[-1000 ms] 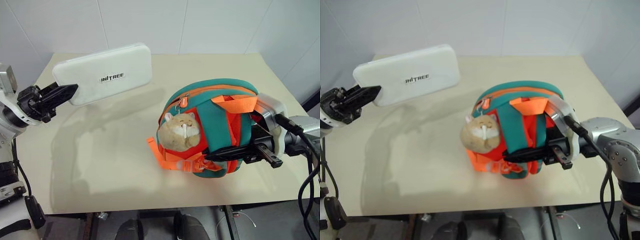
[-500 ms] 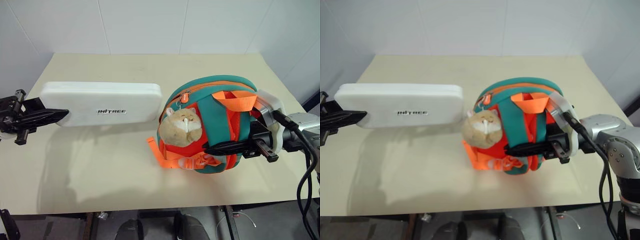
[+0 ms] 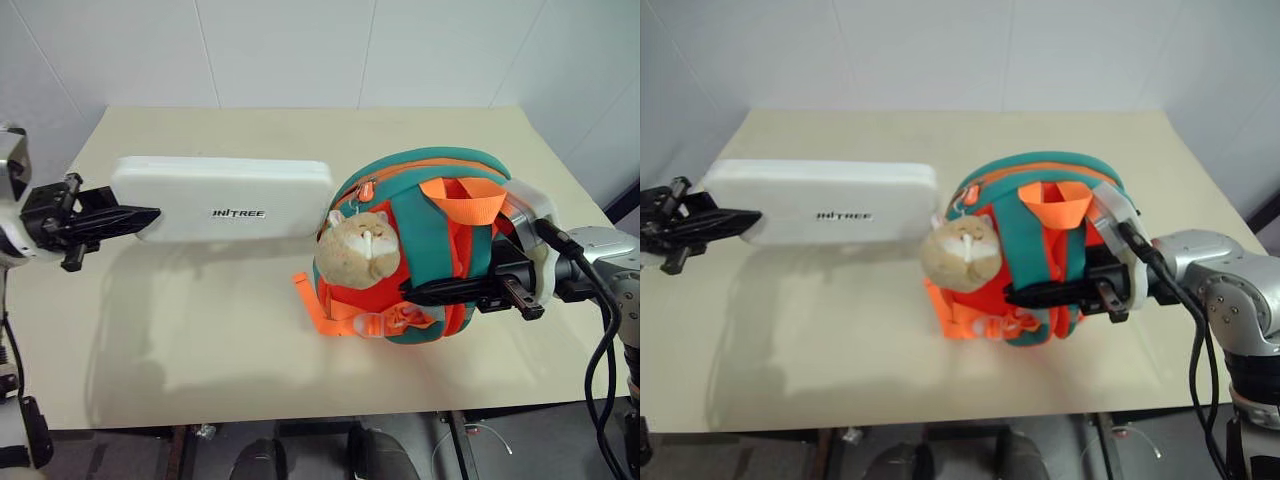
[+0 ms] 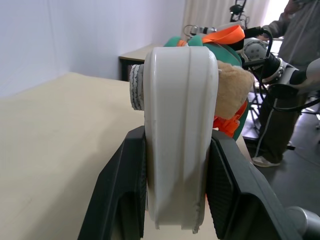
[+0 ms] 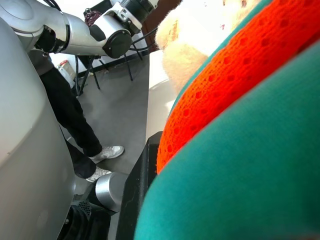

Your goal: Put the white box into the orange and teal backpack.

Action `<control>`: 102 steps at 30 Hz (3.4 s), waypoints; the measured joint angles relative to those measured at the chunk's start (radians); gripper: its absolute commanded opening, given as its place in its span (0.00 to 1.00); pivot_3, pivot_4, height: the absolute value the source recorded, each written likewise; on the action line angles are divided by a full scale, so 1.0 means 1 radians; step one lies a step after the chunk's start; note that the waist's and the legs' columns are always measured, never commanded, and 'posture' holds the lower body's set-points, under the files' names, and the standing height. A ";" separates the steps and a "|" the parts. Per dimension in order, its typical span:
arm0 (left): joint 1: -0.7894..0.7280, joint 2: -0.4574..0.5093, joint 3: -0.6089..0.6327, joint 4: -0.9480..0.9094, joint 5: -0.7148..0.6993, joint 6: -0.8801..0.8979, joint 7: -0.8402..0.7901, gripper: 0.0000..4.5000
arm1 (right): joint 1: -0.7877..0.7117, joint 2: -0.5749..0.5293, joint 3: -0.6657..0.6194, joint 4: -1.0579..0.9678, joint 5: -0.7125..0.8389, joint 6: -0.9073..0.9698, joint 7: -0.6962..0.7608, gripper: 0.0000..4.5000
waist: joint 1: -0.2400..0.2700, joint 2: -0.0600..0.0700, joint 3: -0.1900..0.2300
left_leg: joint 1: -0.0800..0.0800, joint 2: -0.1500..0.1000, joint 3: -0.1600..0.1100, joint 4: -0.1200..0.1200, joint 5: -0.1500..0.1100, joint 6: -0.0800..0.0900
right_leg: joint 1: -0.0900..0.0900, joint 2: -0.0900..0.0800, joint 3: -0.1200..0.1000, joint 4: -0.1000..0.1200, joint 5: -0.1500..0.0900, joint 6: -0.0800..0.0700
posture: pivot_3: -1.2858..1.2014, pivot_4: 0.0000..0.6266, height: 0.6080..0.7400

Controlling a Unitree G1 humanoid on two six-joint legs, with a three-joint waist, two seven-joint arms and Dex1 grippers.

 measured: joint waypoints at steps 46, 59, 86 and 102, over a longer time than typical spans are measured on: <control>-0.384 -0.271 -0.499 0.012 0.269 0.056 0.064 0.28 | 0.066 0.039 -0.005 -0.047 -0.012 -0.045 -0.058 0.11 | 0.026 0.000 0.000 | 0.000 0.000 0.000 0.003 0.000 0.001 | 0.001 0.001 0.000 0.001 0.000 0.000 | 0.52 0.24 1.00; -0.332 -0.407 -0.490 -0.152 0.296 0.166 0.241 0.28 | 0.056 0.060 0.010 -0.042 -0.038 -0.061 -0.058 0.11 | 0.026 0.000 0.000 | -0.001 0.000 -0.002 0.009 0.000 0.001 | 0.001 0.001 0.000 0.005 0.000 0.000 | 0.52 0.24 1.00; -0.269 -0.455 -0.489 -0.332 0.327 0.292 0.340 0.28 | 0.041 0.100 0.051 -0.029 -0.069 -0.088 -0.044 0.11 | 0.025 0.000 0.000 | 0.000 0.000 -0.002 0.012 0.000 0.001 | 0.002 0.000 0.000 0.007 0.000 0.000 | 0.52 0.24 1.00; -0.274 -0.509 -0.580 -0.327 0.365 0.271 0.358 0.99 | 0.018 0.121 0.065 0.005 -0.114 -0.110 -0.038 0.11 | 0.025 0.001 0.000 | 0.000 0.001 -0.003 0.014 -0.001 0.002 | 0.003 0.000 0.000 0.008 0.000 0.000 | 0.52 0.24 1.00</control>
